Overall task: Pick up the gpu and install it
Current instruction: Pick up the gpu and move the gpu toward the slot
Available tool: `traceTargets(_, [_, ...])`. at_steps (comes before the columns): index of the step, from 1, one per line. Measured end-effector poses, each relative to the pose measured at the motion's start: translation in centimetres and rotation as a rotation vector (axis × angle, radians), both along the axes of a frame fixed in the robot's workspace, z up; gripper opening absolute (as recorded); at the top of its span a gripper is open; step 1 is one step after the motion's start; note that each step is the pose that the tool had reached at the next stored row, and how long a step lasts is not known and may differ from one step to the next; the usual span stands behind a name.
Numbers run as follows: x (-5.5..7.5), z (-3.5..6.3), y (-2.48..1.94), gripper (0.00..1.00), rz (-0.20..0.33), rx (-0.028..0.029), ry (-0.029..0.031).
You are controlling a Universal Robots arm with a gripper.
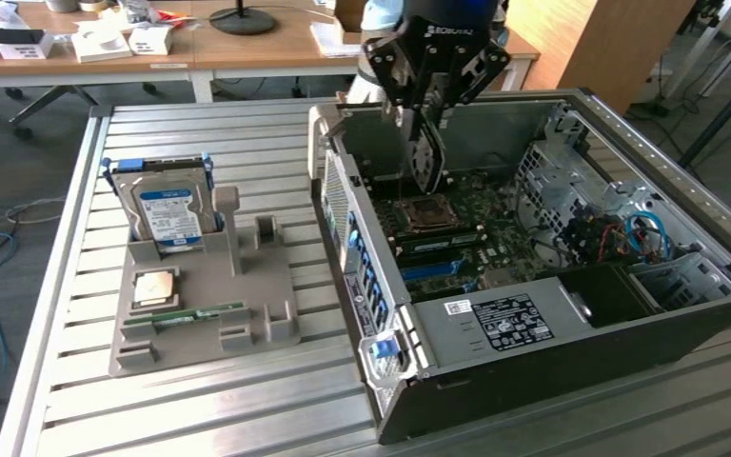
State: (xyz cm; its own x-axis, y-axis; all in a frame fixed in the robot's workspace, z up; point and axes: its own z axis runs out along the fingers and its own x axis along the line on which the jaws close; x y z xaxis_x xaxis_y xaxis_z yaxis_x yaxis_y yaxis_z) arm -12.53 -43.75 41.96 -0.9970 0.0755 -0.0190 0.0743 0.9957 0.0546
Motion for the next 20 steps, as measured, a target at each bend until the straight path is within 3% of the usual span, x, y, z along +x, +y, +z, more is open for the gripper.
traceTargets(20, [5.9, 0.00, 0.00, 0.27, 0.000, 0.0005, 0.0000])
